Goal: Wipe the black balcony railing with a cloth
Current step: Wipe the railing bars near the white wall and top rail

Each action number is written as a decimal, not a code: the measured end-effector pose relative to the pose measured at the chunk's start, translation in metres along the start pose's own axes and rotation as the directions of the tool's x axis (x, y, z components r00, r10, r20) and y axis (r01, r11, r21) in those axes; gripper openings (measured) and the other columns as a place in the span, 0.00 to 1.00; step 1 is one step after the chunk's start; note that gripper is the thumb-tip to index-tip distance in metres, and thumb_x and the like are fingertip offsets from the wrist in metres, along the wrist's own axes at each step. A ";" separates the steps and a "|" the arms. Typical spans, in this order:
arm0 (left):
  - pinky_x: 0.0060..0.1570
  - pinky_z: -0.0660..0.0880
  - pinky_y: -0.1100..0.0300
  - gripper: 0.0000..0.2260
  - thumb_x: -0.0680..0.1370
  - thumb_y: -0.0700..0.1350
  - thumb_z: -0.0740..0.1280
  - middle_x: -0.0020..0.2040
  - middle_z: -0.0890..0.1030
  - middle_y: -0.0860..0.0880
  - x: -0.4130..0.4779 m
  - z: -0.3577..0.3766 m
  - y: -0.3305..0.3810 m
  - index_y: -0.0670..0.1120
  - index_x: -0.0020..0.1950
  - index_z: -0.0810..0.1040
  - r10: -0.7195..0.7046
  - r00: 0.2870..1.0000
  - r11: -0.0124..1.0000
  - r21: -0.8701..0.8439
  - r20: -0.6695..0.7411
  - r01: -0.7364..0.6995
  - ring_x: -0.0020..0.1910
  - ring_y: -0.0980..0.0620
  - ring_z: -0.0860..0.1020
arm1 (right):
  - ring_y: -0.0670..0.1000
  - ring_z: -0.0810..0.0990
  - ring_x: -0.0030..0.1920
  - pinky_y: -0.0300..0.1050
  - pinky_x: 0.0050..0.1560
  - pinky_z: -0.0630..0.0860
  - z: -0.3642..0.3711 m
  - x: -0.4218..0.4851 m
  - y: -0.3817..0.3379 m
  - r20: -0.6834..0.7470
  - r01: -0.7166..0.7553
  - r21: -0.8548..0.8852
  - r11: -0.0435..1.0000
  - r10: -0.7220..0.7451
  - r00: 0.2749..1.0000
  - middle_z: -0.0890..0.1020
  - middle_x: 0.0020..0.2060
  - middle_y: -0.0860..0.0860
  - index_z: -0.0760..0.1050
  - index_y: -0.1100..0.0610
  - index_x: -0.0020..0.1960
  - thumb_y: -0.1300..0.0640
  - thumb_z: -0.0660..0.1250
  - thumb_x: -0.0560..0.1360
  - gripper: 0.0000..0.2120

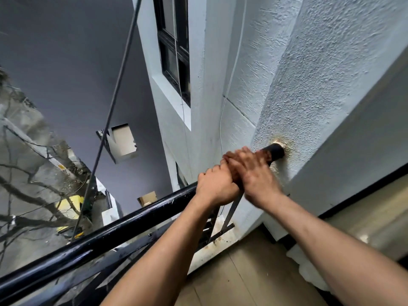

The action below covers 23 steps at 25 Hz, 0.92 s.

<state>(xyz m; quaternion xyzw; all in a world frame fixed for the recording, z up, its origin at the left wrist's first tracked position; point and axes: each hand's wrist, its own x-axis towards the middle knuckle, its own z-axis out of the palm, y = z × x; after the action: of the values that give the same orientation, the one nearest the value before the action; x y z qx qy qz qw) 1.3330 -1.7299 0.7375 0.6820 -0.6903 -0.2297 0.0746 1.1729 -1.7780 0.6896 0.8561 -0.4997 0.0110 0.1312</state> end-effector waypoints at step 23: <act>0.50 0.81 0.56 0.17 0.66 0.34 0.59 0.41 0.87 0.53 -0.043 0.046 0.005 0.47 0.42 0.85 -0.271 0.772 0.622 -0.717 -0.575 -0.315 0.44 0.54 0.85 | 0.56 0.76 0.34 0.44 0.33 0.76 -0.037 0.000 -0.092 0.737 -0.187 0.511 -0.839 0.315 0.598 0.74 0.32 0.56 0.71 0.62 0.40 0.73 0.59 0.73 0.08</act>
<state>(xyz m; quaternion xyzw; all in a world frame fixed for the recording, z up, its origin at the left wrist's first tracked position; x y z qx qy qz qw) 1.3117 -1.6780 0.7077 0.6053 -0.4606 -0.2609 0.5945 1.2559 -1.7268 0.7054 0.1286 -0.5087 0.5179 -0.6756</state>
